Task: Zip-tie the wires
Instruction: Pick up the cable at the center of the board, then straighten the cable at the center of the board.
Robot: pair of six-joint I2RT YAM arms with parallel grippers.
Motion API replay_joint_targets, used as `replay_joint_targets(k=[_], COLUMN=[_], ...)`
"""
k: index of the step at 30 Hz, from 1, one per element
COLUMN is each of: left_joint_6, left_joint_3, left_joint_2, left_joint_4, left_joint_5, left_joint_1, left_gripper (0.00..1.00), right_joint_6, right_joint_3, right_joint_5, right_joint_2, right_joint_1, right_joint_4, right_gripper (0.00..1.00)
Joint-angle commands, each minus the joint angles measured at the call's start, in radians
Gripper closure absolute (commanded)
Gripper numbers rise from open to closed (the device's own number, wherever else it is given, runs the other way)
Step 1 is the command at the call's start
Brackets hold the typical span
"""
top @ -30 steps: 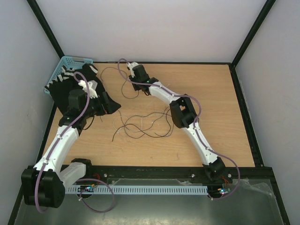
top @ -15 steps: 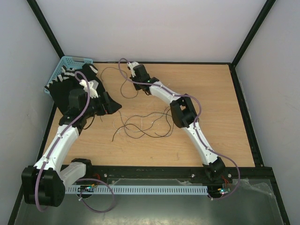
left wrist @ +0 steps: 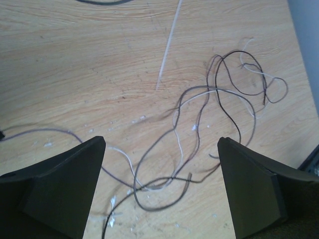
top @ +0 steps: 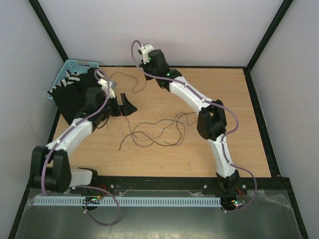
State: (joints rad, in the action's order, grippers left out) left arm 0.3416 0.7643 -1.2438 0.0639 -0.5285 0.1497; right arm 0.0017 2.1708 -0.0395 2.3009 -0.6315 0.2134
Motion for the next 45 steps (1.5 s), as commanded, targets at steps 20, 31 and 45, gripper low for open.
replay_joint_targets(k=[20, 31, 45], left_joint_6=[-0.081, -0.079, 0.0], left_joint_3=[0.183, 0.285, 0.296], left_joint_2=[-0.395, -0.551, -0.412], left_joint_4=[0.463, 0.516, 0.515], left_joint_5=[0.001, -0.057, -0.015], left_joint_1=[0.087, 0.126, 0.116], left_gripper=[0.05, 0.4, 1.0], right_joint_6=[0.073, 0.115, 0.126], right_joint_3=[-0.139, -0.147, -0.301], right_joint_5=[0.053, 0.076, 0.058], right_joint_2=[-0.15, -0.199, -0.481], right_joint_1=[-0.002, 0.0, 0.058], right_joint_4=[0.034, 0.065, 0.062], right_gripper=[1.0, 1.0, 0.25])
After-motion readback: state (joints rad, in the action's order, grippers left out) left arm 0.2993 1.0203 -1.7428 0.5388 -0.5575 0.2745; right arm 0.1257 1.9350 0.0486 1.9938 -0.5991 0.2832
